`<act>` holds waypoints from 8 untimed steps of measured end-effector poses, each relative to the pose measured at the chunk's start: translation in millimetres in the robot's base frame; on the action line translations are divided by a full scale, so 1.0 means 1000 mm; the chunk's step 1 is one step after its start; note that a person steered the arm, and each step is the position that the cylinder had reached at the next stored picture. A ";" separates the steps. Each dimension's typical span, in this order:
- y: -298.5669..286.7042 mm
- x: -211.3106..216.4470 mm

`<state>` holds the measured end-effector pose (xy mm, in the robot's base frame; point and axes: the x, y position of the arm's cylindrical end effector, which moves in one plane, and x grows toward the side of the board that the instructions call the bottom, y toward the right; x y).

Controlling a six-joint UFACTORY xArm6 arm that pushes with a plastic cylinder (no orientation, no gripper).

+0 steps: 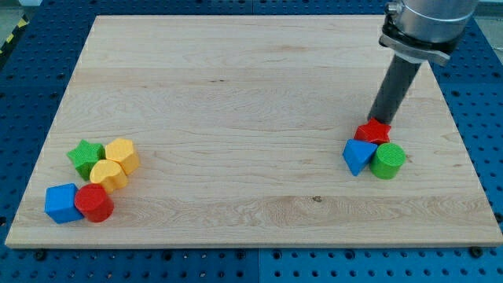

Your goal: Move the blue triangle in between the red star and green circle

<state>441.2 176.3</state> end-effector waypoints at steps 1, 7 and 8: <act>-0.029 -0.004; -0.037 0.064; -0.017 0.066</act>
<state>507.7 159.7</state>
